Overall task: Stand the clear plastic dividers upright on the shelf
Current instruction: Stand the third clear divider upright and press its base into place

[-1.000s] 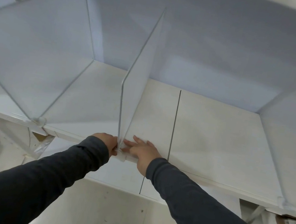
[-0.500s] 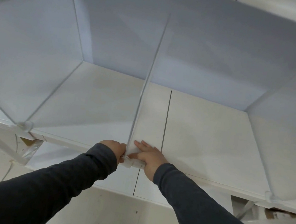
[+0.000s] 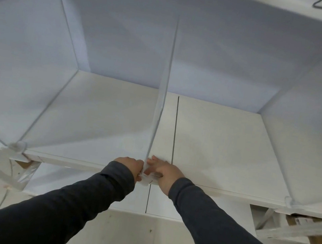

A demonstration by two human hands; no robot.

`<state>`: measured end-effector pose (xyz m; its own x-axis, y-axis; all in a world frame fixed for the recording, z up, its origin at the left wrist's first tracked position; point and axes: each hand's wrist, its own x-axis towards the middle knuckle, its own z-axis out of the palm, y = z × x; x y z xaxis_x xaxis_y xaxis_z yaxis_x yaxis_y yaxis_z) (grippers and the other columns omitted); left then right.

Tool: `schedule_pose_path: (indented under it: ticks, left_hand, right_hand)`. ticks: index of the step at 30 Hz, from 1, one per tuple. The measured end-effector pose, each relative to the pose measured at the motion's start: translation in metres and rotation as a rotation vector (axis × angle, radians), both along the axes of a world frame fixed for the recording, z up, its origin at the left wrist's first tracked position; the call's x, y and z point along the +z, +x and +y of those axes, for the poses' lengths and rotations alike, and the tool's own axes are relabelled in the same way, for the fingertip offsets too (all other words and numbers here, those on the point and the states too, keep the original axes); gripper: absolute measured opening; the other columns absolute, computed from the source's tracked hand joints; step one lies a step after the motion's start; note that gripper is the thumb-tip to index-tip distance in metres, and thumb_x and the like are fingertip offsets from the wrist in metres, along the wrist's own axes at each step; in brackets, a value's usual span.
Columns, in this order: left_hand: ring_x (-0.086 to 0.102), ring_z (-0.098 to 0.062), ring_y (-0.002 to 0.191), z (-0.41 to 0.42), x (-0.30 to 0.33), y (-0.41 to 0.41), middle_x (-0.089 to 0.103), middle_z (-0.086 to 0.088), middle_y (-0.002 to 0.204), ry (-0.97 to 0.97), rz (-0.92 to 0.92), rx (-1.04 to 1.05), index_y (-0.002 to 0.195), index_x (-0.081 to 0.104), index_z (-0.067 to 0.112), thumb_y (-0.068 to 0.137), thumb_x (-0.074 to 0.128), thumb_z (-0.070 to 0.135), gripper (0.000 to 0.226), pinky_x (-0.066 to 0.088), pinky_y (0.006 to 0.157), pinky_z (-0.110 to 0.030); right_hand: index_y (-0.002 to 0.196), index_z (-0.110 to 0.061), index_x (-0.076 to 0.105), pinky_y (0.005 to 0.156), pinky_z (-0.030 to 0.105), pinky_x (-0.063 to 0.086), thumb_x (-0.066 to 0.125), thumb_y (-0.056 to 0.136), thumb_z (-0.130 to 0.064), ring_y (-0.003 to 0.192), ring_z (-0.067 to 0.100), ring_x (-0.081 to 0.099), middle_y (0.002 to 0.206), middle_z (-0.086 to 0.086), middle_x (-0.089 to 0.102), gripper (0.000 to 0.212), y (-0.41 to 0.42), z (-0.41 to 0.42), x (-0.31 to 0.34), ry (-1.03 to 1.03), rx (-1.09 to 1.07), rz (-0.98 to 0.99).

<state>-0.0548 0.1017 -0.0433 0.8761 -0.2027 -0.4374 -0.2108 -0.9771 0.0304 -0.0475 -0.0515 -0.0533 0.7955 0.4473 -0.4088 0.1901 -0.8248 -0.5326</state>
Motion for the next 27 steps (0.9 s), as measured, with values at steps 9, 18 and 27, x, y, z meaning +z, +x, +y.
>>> schedule_pose_path:
  ticks: [9, 18, 27]
  left_hand:
    - [0.063, -0.026, 0.099, 0.0, -0.003, -0.004, 0.066, -0.006, 0.111, -0.023, -0.041, -0.006, 0.117, 0.052, 0.013, 0.093, 0.046, 0.034, 0.032, 0.045, 0.079, -0.03]
    - [0.053, -0.022, 0.072, 0.01, 0.004, -0.022, 0.063, -0.001, 0.089, -0.087, -0.196, -0.007, 0.099, 0.056, 0.016, 0.092, 0.035, 0.033, 0.028, 0.043, 0.065, -0.029]
    - [0.054, -0.024, 0.104, 0.042, 0.012, -0.051, 0.053, -0.003, 0.117, -0.18, -0.385, 0.174, 0.129, 0.044, 0.02, 0.081, 0.048, 0.024, 0.048, 0.052, 0.083, -0.038]
  right_hand:
    - [0.122, -0.02, 0.062, 0.116, 0.023, 0.021, 0.048, 0.094, -0.016, 0.14, 0.013, 0.032, 0.149, -0.006, 0.042, 0.032, -0.019, 0.001, 0.002, -0.044, 0.023, -0.247]
    - [0.069, -0.013, 0.061, 0.052, 0.031, 0.043, 0.029, 0.088, -0.034, 0.056, 0.018, 0.044, 0.062, -0.003, 0.047, 0.043, -0.043, 0.019, 0.026, -0.016, 0.096, -0.582]
    - [0.088, -0.012, 0.056, 0.059, 0.037, 0.049, 0.036, 0.098, -0.027, 0.06, 0.023, 0.053, 0.069, 0.001, 0.054, 0.027, -0.063, 0.055, 0.038, 0.071, 0.174, -0.5]
